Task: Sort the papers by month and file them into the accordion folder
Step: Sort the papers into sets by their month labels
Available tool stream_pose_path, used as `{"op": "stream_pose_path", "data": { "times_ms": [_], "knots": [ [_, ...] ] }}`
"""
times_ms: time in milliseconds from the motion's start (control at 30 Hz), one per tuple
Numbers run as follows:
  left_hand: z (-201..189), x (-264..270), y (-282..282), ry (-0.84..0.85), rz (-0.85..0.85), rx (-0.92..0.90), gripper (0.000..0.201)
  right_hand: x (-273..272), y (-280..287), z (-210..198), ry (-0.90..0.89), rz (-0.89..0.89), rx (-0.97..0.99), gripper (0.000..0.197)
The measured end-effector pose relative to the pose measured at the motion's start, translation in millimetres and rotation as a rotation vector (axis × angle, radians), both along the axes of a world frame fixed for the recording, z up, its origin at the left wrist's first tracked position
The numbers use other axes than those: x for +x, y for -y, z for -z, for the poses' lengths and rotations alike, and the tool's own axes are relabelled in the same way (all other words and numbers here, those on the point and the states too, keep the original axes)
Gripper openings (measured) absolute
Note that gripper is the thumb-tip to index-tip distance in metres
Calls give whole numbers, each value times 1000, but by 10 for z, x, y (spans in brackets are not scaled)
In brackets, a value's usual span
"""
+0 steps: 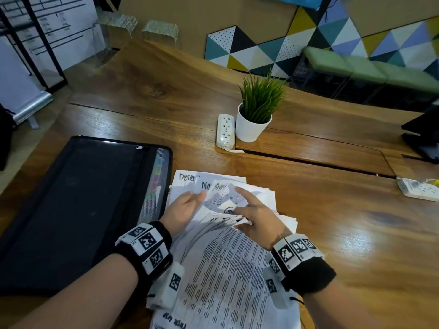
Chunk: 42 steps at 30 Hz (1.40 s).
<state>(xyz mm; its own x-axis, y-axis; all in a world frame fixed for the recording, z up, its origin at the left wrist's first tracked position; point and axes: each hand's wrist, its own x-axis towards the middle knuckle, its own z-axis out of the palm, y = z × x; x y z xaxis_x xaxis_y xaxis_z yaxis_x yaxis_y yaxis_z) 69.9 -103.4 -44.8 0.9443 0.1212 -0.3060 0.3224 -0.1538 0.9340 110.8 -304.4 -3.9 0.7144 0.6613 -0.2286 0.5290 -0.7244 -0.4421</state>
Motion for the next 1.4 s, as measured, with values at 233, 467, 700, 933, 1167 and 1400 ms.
{"op": "stream_pose_path", "data": {
  "times_ms": [233,467,700,933,1167,1400],
  "knots": [
    [210,144,-184,-104,-81,7,52,-15,99,-26,27,49,-17,27],
    [25,73,-340,-23,-2,-40,24,42,108,-121,43,26,-27,24],
    [11,-27,-214,-113,33,-104,59,160,-53,-146,13,-77,-29,19],
    [32,-39,-297,-43,-97,-74,19,74,98,41,43,-50,65,15],
    [66,-96,-225,4,-44,-96,24,55,97,36,22,-34,68,23],
    [-98,-110,-36,-126,178,-214,35,96,24,26,59,-74,81,15]
  ]
}}
